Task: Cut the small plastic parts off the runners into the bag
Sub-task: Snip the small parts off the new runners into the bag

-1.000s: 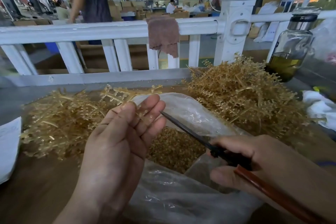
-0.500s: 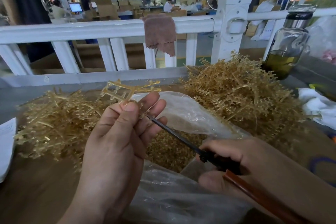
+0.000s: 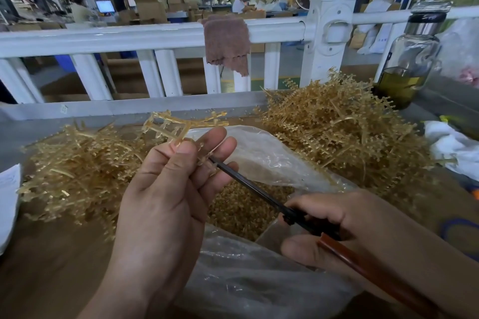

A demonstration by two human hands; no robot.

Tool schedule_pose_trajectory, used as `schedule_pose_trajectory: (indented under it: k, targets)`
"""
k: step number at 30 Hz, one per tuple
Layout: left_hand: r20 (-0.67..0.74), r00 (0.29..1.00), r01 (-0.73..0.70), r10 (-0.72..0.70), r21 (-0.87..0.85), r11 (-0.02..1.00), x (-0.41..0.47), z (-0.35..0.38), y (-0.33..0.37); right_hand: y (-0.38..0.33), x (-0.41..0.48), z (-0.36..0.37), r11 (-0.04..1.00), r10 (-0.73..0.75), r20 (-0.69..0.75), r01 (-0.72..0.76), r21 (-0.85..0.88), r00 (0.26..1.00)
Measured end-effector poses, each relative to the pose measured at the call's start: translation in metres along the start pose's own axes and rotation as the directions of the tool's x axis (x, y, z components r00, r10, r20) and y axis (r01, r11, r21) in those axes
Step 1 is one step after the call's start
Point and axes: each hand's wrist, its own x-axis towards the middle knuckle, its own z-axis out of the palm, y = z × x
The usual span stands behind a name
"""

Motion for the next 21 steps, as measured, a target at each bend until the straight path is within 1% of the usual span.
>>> schedule_pose_trajectory:
  k: [5, 21]
  targets:
    - [0.005, 1.0, 0.0, 0.0, 0.005, 1.0, 0.0006, -0.0012, -0.0004, -0.0007, 0.0002, 0.0, 1.0, -0.02, -0.008, 0.02, 0.023, 1.0]
    - [0.008, 1.0, 0.004, -0.004, -0.011, 1.0, -0.0006, 0.0012, 0.0024, -0.0011, -0.0022, -0.0001, 1.0, -0.013, -0.029, 0.013, -0.004, 0.999]
